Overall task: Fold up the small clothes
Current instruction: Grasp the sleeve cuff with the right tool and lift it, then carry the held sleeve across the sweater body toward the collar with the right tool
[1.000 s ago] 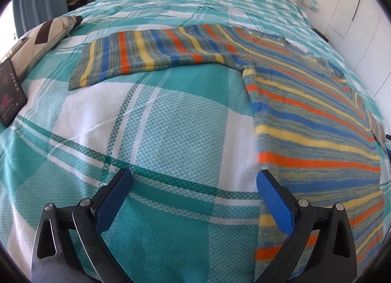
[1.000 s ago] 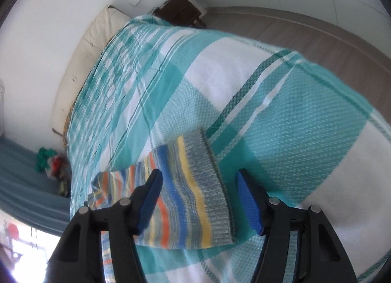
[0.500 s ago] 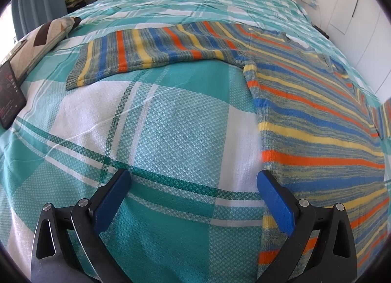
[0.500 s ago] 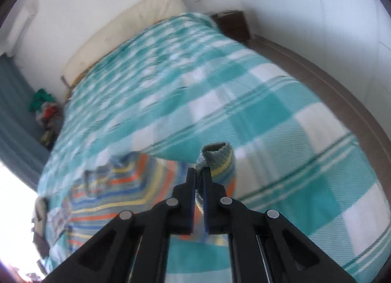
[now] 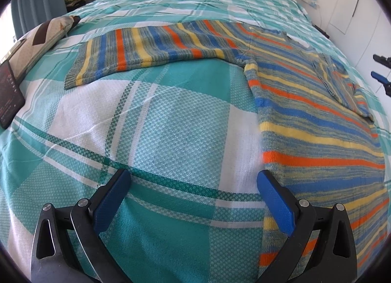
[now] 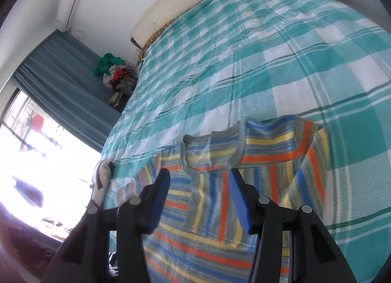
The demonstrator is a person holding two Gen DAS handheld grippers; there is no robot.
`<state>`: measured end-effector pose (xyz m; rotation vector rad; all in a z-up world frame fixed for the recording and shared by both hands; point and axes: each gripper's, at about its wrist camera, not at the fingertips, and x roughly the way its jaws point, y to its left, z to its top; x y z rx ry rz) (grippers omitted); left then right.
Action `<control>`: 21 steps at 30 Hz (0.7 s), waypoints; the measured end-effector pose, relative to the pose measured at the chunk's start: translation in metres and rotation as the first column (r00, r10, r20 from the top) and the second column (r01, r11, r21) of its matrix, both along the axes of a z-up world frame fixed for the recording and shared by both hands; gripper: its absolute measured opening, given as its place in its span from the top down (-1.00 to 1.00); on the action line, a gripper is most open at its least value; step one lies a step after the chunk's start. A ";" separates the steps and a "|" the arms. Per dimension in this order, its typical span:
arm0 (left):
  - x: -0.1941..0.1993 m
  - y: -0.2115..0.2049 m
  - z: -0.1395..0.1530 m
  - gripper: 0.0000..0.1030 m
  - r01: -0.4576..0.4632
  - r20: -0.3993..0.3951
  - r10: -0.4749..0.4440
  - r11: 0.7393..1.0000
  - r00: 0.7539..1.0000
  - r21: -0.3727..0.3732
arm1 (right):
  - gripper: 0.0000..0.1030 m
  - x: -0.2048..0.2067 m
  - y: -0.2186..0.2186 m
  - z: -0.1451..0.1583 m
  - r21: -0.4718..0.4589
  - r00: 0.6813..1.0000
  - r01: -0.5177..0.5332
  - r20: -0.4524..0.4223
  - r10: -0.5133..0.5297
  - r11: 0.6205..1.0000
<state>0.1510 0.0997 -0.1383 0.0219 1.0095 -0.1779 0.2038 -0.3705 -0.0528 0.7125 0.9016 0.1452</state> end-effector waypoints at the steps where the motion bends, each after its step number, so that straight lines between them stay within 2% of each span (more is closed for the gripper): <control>1: 0.000 -0.001 -0.001 -0.99 0.001 -0.001 -0.001 1.000 1.000 0.005 | 0.02 -0.001 -0.004 -0.014 -0.010 0.998 -0.010 -0.065 0.009 1.000; 4: 0.000 -0.003 -0.002 -0.99 0.003 0.000 -0.003 1.000 1.000 0.023 | 0.03 -0.011 -0.020 -0.062 -0.152 0.959 0.015 -0.279 -0.057 0.988; 5: 0.000 -0.003 -0.002 -0.99 0.004 0.001 -0.004 1.000 1.000 0.026 | 0.04 -0.018 -0.026 -0.072 -0.194 0.947 0.031 -0.308 -0.091 0.980; 7: 0.000 -0.002 -0.001 -0.99 0.006 0.002 -0.006 1.000 1.000 0.026 | 0.09 -0.035 -0.036 -0.070 -0.198 0.956 0.081 -0.263 -0.132 0.977; 9: 0.000 -0.002 0.001 -0.99 0.005 0.002 -0.005 1.000 1.000 0.020 | 0.09 -0.044 -0.036 -0.055 -0.169 0.972 0.096 -0.197 -0.129 0.981; 11: 0.002 -0.001 0.001 -0.99 0.002 0.000 -0.002 1.000 1.000 0.015 | 0.09 -0.041 -0.020 -0.035 -0.179 0.985 0.043 -0.158 -0.072 0.983; 13: 0.004 -0.001 0.001 -0.99 -0.007 0.000 0.007 1.000 1.000 0.009 | 0.09 -0.027 0.014 -0.017 -0.236 0.990 -0.067 -0.139 0.035 0.969; 16: 0.005 -0.002 0.000 -0.99 -0.007 -0.001 0.007 1.000 1.000 0.020 | 0.05 0.001 0.083 -0.003 -0.325 0.967 -0.251 -0.131 0.220 0.912; 18: 0.005 -0.003 0.000 -0.99 -0.003 0.001 0.003 1.000 1.000 0.028 | 0.03 0.023 0.131 -0.006 -0.406 0.941 -0.338 -0.133 0.311 0.849; 19: 0.004 -0.003 0.000 -0.99 -0.001 0.002 0.001 1.000 1.000 0.028 | 0.03 0.031 0.150 -0.012 -0.444 0.932 -0.360 -0.143 0.332 0.821; 21: 0.004 -0.002 -0.001 -0.99 0.002 0.002 -0.002 1.000 1.000 0.028 | 0.04 0.051 0.174 -0.030 -0.482 0.931 -0.364 -0.169 0.323 0.797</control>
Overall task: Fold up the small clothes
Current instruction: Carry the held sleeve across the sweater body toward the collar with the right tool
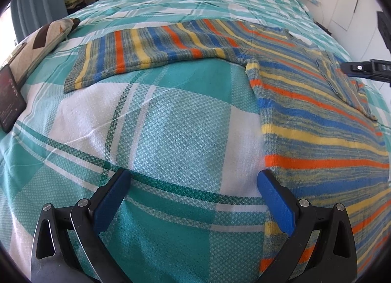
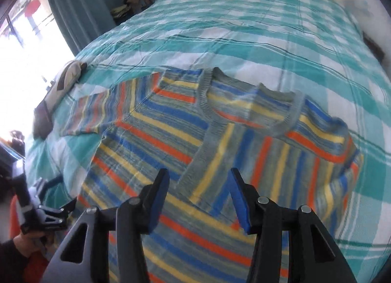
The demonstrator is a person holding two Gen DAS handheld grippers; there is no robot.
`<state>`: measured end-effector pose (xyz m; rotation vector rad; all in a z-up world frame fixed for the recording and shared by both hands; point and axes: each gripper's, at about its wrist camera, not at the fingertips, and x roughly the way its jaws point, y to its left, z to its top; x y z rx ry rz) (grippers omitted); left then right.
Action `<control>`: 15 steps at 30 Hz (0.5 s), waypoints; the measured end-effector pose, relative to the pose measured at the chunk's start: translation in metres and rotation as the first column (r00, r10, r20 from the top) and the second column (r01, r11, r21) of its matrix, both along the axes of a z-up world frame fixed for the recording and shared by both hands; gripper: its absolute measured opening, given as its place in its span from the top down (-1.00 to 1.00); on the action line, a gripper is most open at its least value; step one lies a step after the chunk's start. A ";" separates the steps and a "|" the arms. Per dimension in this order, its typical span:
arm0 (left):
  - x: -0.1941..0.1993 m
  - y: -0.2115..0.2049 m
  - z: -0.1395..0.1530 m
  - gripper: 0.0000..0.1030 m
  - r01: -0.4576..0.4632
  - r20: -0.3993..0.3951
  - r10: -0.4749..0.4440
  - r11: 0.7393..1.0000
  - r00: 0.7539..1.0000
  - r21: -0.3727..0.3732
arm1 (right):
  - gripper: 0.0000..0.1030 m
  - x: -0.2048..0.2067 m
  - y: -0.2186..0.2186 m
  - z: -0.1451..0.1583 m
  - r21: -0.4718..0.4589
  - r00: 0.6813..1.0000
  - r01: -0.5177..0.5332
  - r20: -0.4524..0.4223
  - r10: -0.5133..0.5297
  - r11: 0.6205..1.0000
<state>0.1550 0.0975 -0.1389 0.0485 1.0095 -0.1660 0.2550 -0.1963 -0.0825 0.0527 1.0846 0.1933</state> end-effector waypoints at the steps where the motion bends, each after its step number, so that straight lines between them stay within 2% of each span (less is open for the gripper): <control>1: 0.000 0.000 0.000 -0.99 0.001 0.000 -0.001 1.000 1.000 0.000 | 0.05 0.009 0.007 -0.009 -0.036 1.000 0.020 -0.004 -0.020 0.999; 3: 0.000 0.000 0.000 -0.99 0.002 0.000 -0.002 1.000 1.000 0.001 | 0.05 0.024 0.008 -0.028 -0.079 0.997 0.077 -0.016 -0.078 0.994; 5: 0.000 0.000 0.000 -0.99 0.003 0.000 -0.003 1.000 1.000 0.001 | 0.23 0.033 0.001 -0.044 -0.087 0.992 0.115 -0.047 -0.119 0.990; 7: 0.000 0.000 0.000 -0.99 0.004 -0.001 -0.004 1.000 1.000 0.001 | 0.80 0.034 -0.009 -0.043 -0.077 0.987 0.155 -0.024 -0.157 0.985; 8: 0.000 0.000 0.000 -0.99 0.004 -0.001 -0.004 1.000 1.000 0.001 | 0.92 0.032 -0.013 -0.036 -0.025 0.986 0.167 -0.004 -0.167 0.986; 9: 0.000 0.000 0.000 -0.99 0.003 -0.001 -0.003 1.000 1.000 0.002 | 0.92 0.028 -0.016 -0.028 0.038 0.986 0.163 0.031 -0.164 0.986; 11: 0.000 -0.001 -0.001 -0.99 0.002 -0.001 -0.002 1.000 1.000 0.006 | 0.92 0.026 -0.010 -0.019 0.046 0.991 0.107 0.078 -0.110 0.993; 12: 0.000 -0.002 -0.001 -0.99 0.003 -0.001 -0.003 1.000 1.000 0.010 | 0.81 0.027 -0.009 -0.021 0.073 0.995 0.075 0.062 -0.080 0.994; 14: 0.000 -0.003 -0.002 -0.99 0.004 0.001 -0.004 1.000 1.000 0.017 | 0.52 0.028 -0.013 -0.028 0.129 0.998 0.068 -0.009 -0.068 0.989; 15: 0.000 -0.003 -0.002 -0.99 0.004 0.002 -0.004 1.000 1.000 0.017 | 0.18 0.025 -0.018 -0.028 0.163 0.997 0.073 -0.020 -0.071 0.984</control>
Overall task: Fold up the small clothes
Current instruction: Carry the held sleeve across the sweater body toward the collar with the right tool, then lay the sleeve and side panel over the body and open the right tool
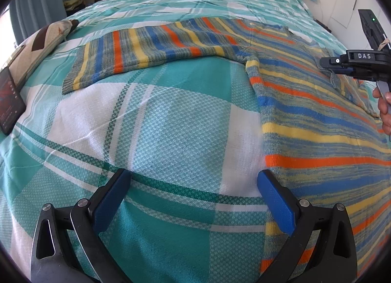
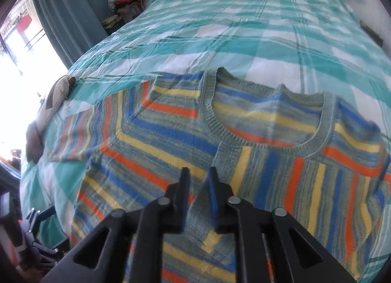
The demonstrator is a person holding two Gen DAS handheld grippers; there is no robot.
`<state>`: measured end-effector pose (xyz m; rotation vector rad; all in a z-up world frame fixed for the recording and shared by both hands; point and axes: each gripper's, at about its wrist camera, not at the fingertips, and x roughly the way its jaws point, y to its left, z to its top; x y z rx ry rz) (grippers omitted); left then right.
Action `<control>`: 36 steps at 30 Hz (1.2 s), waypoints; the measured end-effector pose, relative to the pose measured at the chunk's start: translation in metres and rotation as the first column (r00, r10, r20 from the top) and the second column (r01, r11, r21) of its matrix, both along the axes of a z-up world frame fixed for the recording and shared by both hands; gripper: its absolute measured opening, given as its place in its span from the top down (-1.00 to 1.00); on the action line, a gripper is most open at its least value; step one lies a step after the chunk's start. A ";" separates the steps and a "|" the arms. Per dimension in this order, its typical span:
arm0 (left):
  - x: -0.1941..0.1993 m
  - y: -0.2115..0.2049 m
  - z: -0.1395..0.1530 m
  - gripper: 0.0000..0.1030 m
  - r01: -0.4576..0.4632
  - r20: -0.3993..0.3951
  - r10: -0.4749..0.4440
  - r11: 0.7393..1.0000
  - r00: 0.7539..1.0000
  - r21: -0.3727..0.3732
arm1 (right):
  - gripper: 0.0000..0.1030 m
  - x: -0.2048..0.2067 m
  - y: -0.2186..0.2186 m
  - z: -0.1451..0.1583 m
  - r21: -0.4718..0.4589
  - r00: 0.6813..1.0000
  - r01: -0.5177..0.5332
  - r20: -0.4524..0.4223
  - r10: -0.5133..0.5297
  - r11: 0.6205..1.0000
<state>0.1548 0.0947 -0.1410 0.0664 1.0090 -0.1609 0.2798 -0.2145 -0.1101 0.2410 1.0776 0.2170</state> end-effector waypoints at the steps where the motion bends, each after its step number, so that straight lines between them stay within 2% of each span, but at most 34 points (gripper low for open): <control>1: 0.000 0.000 0.000 -0.99 0.000 0.001 0.000 1.000 1.000 -0.001 | 0.12 -0.007 -0.009 0.005 0.052 1.000 0.006 0.021 -0.008 0.999; 3: -0.001 0.001 0.000 -0.99 0.001 0.003 -0.001 1.000 1.000 -0.002 | 0.11 -0.026 -0.035 0.014 0.161 0.997 0.038 0.053 -0.047 0.986; 5: -0.001 0.000 0.000 -0.99 0.002 0.005 -0.002 1.000 1.000 0.001 | 0.11 -0.048 -0.072 0.015 0.258 0.991 0.113 0.039 -0.127 0.960; 6: -0.001 0.000 -0.001 -0.99 0.002 0.006 -0.002 1.000 1.000 0.004 | 0.11 -0.059 -0.092 0.011 0.267 0.985 0.165 0.012 -0.175 0.949; 7: -0.001 0.000 -0.001 -0.99 0.002 0.007 -0.002 1.000 1.000 0.007 | 0.11 -0.070 -0.111 0.003 0.231 0.974 0.226 -0.028 -0.226 0.946; 8: -0.001 -0.001 -0.001 -0.99 0.002 0.008 -0.002 1.000 1.000 0.010 | 0.11 -0.081 -0.130 -0.009 0.139 0.955 0.294 -0.089 -0.284 0.946; 9: -0.001 -0.001 -0.002 -0.99 0.002 0.010 -0.002 1.000 1.000 0.014 | 0.27 -0.091 -0.147 -0.021 0.054 0.934 0.336 -0.144 -0.326 0.940; 10: -0.001 -0.002 -0.002 -0.99 0.001 0.012 -0.002 1.000 1.000 0.017 | 0.99 -0.101 -0.161 -0.025 0.046 0.927 0.353 -0.154 -0.343 0.934; 11: -0.002 -0.002 -0.002 -0.99 0.001 0.016 -0.002 1.000 1.000 0.018 | 1.00 -0.111 -0.171 -0.021 0.032 0.917 0.379 -0.145 -0.371 0.925; 12: -0.002 -0.002 -0.002 -0.99 0.001 0.020 -0.001 1.000 1.000 0.019 | 0.89 -0.119 -0.175 -0.013 0.006 0.910 0.399 -0.129 -0.395 0.917; 15: -0.003 -0.002 -0.003 -0.99 0.000 0.027 -0.001 1.000 1.000 0.023 | 0.76 -0.131 -0.169 0.013 0.059 0.936 0.352 -0.052 -0.349 0.934; 17: -0.003 -0.003 -0.003 -0.99 -0.001 0.031 0.000 1.000 1.000 0.027 | 0.69 -0.129 -0.157 0.020 0.080 0.954 0.298 -0.029 -0.297 0.951; 19: -0.003 -0.003 -0.003 -0.99 -0.001 0.034 0.000 1.000 0.999 0.027 | 0.44 -0.124 -0.150 0.011 0.038 0.955 0.293 -0.052 -0.291 0.955; 20: -0.004 -0.003 -0.003 -0.99 0.000 0.035 -0.001 1.000 0.999 0.025 | 0.36 -0.122 -0.152 -0.002 -0.015 0.943 0.313 -0.109 -0.313 0.950; 21: -0.004 -0.002 -0.003 -0.99 0.001 0.036 -0.002 1.000 0.999 0.022 | 0.42 -0.124 -0.158 -0.016 -0.049 0.930 0.322 -0.169 -0.326 0.945; 22: -0.005 -0.002 -0.003 -0.99 0.002 0.038 -0.003 1.000 0.999 0.021 | 0.55 -0.128 -0.163 -0.019 -0.047 0.930 0.323 -0.168 -0.326 0.945; 23: -0.006 -0.001 -0.003 -0.99 0.004 0.041 -0.004 1.000 0.999 0.020 | 0.56 -0.132 -0.163 -0.014 -0.058 0.933 0.326 -0.144 -0.331 0.944; 24: -0.007 -0.001 -0.003 -0.99 0.004 0.043 -0.005 1.000 0.999 0.020 | 0.56 -0.136 -0.160 -0.007 -0.083 0.933 0.326 -0.132 -0.334 0.942; 25: -0.007 -0.001 -0.003 -0.99 0.004 0.045 -0.005 1.000 0.999 0.020 | 0.45 -0.140 -0.156 0.000 -0.107 0.935 0.323 -0.121 -0.335 0.940; 26: -0.007 -0.002 -0.003 -0.99 0.004 0.044 -0.005 1.000 0.999 0.022 | 0.42 -0.144 -0.152 0.007 -0.119 0.940 0.313 -0.106 -0.325 0.942; 29: -0.006 -0.003 -0.004 -0.99 0.003 0.043 -0.004 1.000 0.999 0.027 | 0.42 -0.148 -0.135 0.029 -0.133 0.963 0.257 -0.047 -0.265 0.957; 32: -0.005 -0.004 -0.004 -0.99 0.001 0.044 -0.003 0.999 0.999 0.033 | 0.42 -0.126 -0.104 0.053 -0.177 0.989 0.145 0.000 -0.147 0.974; 35: -0.005 -0.004 -0.004 -0.99 0.001 0.044 -0.003 0.999 0.999 0.032 | 0.40 -0.088 -0.068 0.063 -0.134 0.999 0.044 0.018 -0.042 0.990; 36: -0.005 -0.004 -0.005 -0.99 0.001 0.044 -0.003 0.999 0.999 0.032 | 0.35 -0.073 -0.056 0.062 -0.131 1.000 0.016 0.024 -0.013 0.991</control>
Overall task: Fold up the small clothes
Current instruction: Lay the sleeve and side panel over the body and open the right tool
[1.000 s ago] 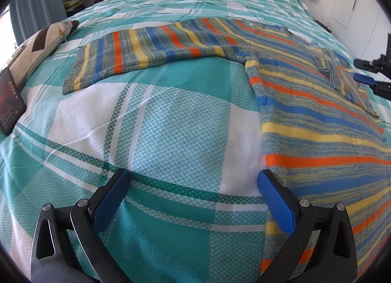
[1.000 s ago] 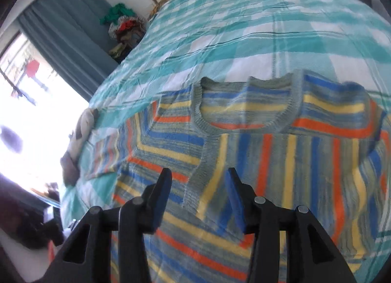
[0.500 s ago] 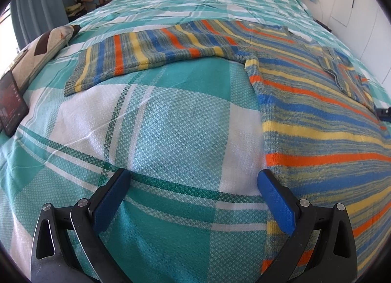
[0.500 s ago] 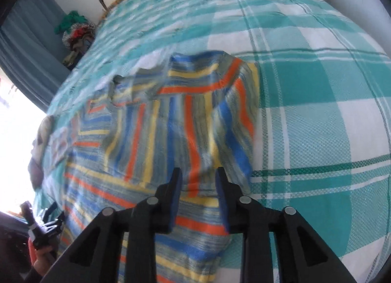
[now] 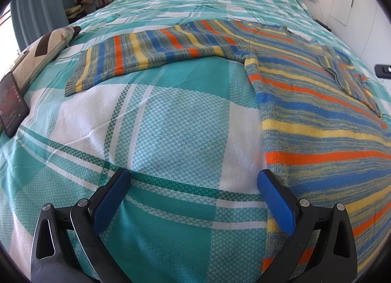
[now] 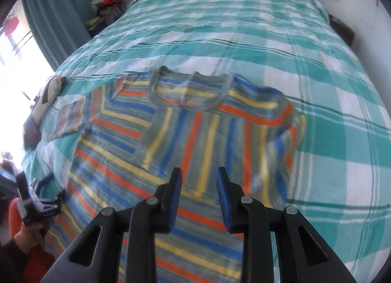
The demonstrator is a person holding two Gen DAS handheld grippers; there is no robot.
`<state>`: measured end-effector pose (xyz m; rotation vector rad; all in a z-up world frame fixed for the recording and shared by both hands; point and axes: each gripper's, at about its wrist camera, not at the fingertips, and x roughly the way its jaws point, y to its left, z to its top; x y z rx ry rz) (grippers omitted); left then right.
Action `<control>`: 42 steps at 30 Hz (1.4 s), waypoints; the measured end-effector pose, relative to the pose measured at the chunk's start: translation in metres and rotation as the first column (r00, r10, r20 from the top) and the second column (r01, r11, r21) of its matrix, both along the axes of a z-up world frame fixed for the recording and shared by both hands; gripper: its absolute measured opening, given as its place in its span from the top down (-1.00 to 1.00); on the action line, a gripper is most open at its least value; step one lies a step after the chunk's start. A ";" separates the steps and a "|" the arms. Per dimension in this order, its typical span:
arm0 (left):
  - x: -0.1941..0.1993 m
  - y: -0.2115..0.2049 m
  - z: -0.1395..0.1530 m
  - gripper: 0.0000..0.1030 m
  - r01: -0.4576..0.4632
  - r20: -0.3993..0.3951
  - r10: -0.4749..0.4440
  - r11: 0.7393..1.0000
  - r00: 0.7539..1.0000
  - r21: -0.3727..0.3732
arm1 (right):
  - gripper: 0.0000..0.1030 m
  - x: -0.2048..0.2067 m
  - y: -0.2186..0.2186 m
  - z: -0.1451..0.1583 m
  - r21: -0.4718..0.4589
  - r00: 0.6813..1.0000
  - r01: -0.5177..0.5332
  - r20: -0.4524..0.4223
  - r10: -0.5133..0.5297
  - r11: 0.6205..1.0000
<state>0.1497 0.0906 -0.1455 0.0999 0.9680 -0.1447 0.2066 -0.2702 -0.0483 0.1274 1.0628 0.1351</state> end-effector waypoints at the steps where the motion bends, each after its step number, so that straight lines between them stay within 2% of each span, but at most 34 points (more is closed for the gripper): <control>1: 0.000 0.000 0.000 -0.99 0.000 0.000 0.000 1.000 1.000 0.000 | 0.29 0.015 0.013 -0.005 -0.005 1.000 -0.014 0.002 0.014 1.000; 6: 0.000 0.000 0.000 -0.99 0.000 0.000 0.000 1.000 1.000 0.002 | 0.28 0.072 0.049 -0.043 -0.002 0.997 0.066 -0.027 -0.066 0.998; 9: 0.001 0.000 -0.001 -0.99 0.000 -0.003 0.000 1.000 1.000 0.000 | 0.14 0.088 0.072 -0.066 -0.144 0.997 0.062 -0.026 -0.067 0.988; 10: 0.001 -0.001 -0.001 -0.99 0.000 -0.004 0.000 1.000 1.000 -0.001 | 0.15 0.092 0.076 -0.077 -0.215 0.995 0.075 -0.049 -0.088 0.974; 11: 0.001 -0.001 -0.001 -0.99 0.000 -0.005 0.000 1.000 1.000 -0.002 | 0.17 0.093 0.075 -0.083 -0.234 0.992 0.098 -0.056 -0.114 0.967; 13: 0.001 -0.001 -0.001 -0.99 0.000 -0.005 0.000 1.000 1.000 -0.001 | 0.86 0.087 0.069 -0.077 -0.249 0.984 0.173 0.001 -0.179 0.953; 14: 0.001 0.000 -0.001 -0.99 -0.001 -0.006 0.001 1.000 1.000 -0.001 | 0.86 0.083 0.069 -0.072 -0.227 0.983 0.185 0.038 -0.181 0.956; 15: 0.002 -0.001 -0.001 -0.99 -0.001 -0.006 0.001 1.000 1.000 -0.001 | 0.86 0.079 0.068 -0.067 -0.166 0.985 0.164 0.073 -0.154 0.972; 16: 0.001 0.000 -0.001 -0.99 -0.001 -0.006 0.001 1.000 1.000 -0.001 | 0.86 0.075 0.069 -0.064 -0.095 0.989 0.117 0.102 -0.108 0.989; 17: 0.001 -0.001 -0.001 -0.99 -0.001 -0.006 0.001 1.000 1.000 0.000 | 0.84 0.073 0.070 -0.064 -0.061 0.992 0.070 0.110 -0.063 0.996; 18: 0.001 0.000 -0.001 -0.99 -0.001 -0.006 0.001 1.000 1.000 0.000 | 0.72 0.073 0.069 -0.066 -0.052 0.995 0.040 0.097 -0.035 0.998; 20: 0.001 0.000 -0.001 -0.99 -0.002 -0.006 0.002 1.000 1.000 0.001 | 0.26 0.074 0.058 -0.068 0.024 0.998 0.018 0.060 -0.020 1.000; 21: 0.001 0.000 -0.001 -0.99 -0.002 -0.006 0.002 1.000 1.000 0.001 | -0.14 0.070 0.047 -0.066 0.069 0.997 0.031 0.063 -0.035 0.997; 22: 0.001 0.000 -0.001 -0.99 -0.002 -0.005 0.002 1.000 1.000 0.001 | -0.24 0.064 0.033 -0.060 0.110 0.995 0.051 0.078 -0.060 0.993; 24: 0.001 0.000 -0.001 -0.99 -0.002 -0.005 0.002 1.000 1.000 0.001 | -0.24 0.051 -0.001 -0.049 0.200 0.987 0.099 0.102 -0.121 0.975; 26: 0.001 0.000 -0.001 -0.99 -0.002 -0.005 0.002 1.000 1.000 0.002 | -0.24 0.039 -0.047 -0.043 0.288 0.968 0.185 0.112 -0.225 0.939; 28: 0.001 0.000 -0.001 -0.99 -0.002 -0.005 0.002 1.000 1.000 0.002 | -0.24 0.032 -0.099 -0.055 0.351 0.936 0.310 0.053 -0.349 0.884; 29: 0.001 0.000 -0.001 -0.99 -0.002 -0.005 0.002 1.000 1.000 0.001 | -0.24 0.031 -0.125 -0.072 0.360 0.914 0.388 -0.032 -0.405 0.848; 30: 0.001 0.000 -0.001 -0.99 -0.002 -0.005 0.002 1.000 1.000 0.001 | -0.14 0.031 -0.147 -0.092 0.344 0.891 0.452 -0.130 -0.435 0.823; 31: 0.001 0.000 -0.001 -0.99 -0.002 -0.005 0.002 1.000 1.000 0.002 | 0.55 0.027 -0.161 -0.099 0.317 0.881 0.472 -0.149 -0.449 0.822; 32: 0.001 0.000 -0.001 -0.99 -0.002 -0.004 0.002 1.000 1.000 0.001 | 0.93 0.024 -0.165 -0.093 0.218 0.878 0.478 -0.122 -0.462 0.851; 33: 0.001 0.000 -0.001 -0.99 -0.002 -0.004 0.002 1.000 1.000 0.000 | 0.95 0.021 -0.162 -0.081 0.141 0.889 0.458 -0.061 -0.454 0.878; 34: 0.001 0.000 -0.001 -0.99 -0.002 -0.004 0.002 1.000 1.000 0.001 | 0.78 0.016 -0.157 -0.068 0.115 0.898 0.438 -0.012 -0.439 0.892; 35: 0.001 0.001 -0.001 -0.99 -0.002 -0.004 0.002 1.000 1.000 0.001 | 0.62 0.009 -0.153 -0.056 0.140 0.906 0.416 0.018 -0.423 0.898; 36: 0.001 0.001 -0.001 -0.99 -0.002 -0.004 0.002 1.000 1.000 0.002 | 0.25 0.001 -0.148 -0.046 0.197 0.915 0.388 0.034 -0.402 0.900; 37: 0.001 0.000 0.000 -0.99 -0.003 -0.005 0.003 1.000 1.000 0.003 | 0.07 -0.006 -0.143 -0.040 0.259 0.927 0.352 0.036 -0.374 0.899; 38: 0.002 0.001 0.000 -0.99 -0.003 -0.005 0.003 1.000 1.000 0.004 | 0.07 -0.013 -0.136 -0.039 0.302 0.941 0.315 0.024 -0.337 0.900; 39: 0.001 0.001 0.000 -0.99 -0.002 -0.005 0.002 1.000 1.000 0.004 | 0.07 -0.018 -0.128 -0.044 0.307 0.954 0.288 -0.009 -0.300 0.907; 40: 0.002 0.000 0.000 -0.99 -0.002 -0.005 0.002 1.000 1.000 0.004 | 0.07 -0.022 -0.121 -0.055 0.271 0.958 0.287 -0.060 -0.282 0.919; 41: 0.002 0.000 0.000 -0.99 -0.002 -0.004 0.002 1.000 1.000 0.003 | 0.07 -0.028 -0.119 -0.070 0.203 0.949 0.311 -0.126 -0.290 0.929; 42: 0.002 0.001 0.000 -0.99 -0.002 -0.004 0.002 1.000 1.000 0.002 | 0.17 -0.037 -0.122 -0.085 0.151 0.933 0.338 -0.180 -0.310 0.929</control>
